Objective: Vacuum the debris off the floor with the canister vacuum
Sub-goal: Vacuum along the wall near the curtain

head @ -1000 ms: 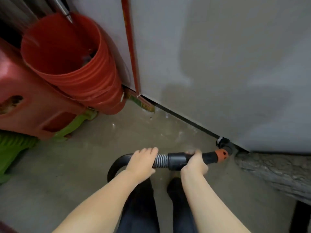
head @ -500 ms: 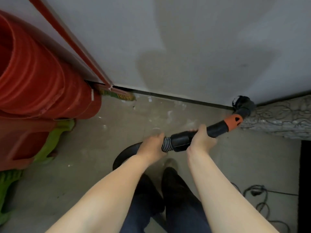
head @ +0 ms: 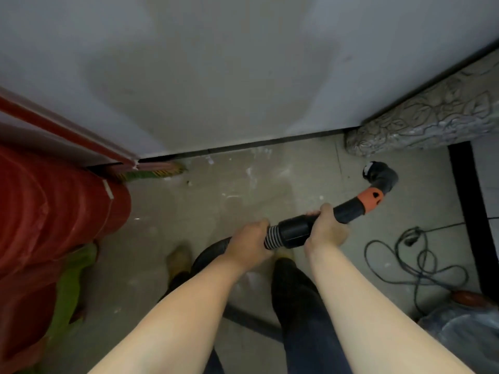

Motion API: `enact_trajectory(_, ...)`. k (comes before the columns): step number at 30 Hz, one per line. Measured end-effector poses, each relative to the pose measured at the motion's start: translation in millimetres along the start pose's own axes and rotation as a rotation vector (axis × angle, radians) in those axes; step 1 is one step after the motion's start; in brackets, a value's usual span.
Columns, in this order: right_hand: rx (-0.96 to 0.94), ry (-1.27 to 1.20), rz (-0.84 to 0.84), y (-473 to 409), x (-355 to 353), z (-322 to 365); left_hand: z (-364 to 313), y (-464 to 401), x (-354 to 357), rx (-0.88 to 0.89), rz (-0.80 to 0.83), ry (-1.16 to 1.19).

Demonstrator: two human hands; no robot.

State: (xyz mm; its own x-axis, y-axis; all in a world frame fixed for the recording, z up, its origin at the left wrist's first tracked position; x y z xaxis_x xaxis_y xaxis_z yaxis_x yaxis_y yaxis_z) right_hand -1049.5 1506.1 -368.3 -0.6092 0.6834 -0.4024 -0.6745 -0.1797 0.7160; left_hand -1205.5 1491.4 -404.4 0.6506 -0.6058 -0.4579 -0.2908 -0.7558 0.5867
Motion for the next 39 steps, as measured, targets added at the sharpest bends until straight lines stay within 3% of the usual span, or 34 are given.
enact_trajectory(4, -0.004, -0.082, -0.058, 30.3, 10.6, -29.5, 28.4, 10.7, -27.6, 0.093, 0.069, -0.065)
enact_trajectory(12, 0.032, -0.162, -0.085, 59.9, 2.8, -84.3, 69.1, 53.7, -21.2, 0.06, 0.241, -0.108)
enact_trajectory(17, -0.024, -0.137, -0.232, 43.6, -40.0, -98.1, 62.1, 70.3, 25.4, 0.017, 0.396, -0.004)
enact_trajectory(22, 0.11, -0.18, -0.385, 5.9, -105.9, -147.5, 55.1, 62.9, 91.7, 0.05, 0.653, -0.167)
enact_trajectory(27, 0.206, -0.173, -0.363, -51.1, -147.0, -223.7, 77.4, 63.5, 173.8, 0.104, 0.733, -0.294)
enact_trajectory(34, 0.233, -0.233, -0.209, -138.7, -115.0, -388.7, 236.7, 49.7, 285.6, 0.024, 0.689, -0.3)
enact_trajectory(39, 0.22, -0.29, -0.2, -183.6, -61.2, -489.1, 343.7, 19.0, 329.5, -0.019, 0.67, -0.35)
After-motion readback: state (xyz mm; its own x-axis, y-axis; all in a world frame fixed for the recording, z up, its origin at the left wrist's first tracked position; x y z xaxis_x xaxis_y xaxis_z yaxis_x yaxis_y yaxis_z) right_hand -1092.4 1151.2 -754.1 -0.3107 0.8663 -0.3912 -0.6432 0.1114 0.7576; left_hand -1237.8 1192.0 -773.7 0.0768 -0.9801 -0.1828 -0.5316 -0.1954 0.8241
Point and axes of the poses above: each hand's wrist, its own y-axis away from the middle knuckle, its own x-axis out of the palm, z = x × y, the point moved 7 cm from there along -y, towards the middle knuckle, and after that the axes turned 3 degrees about x, right-handed, at the moved point
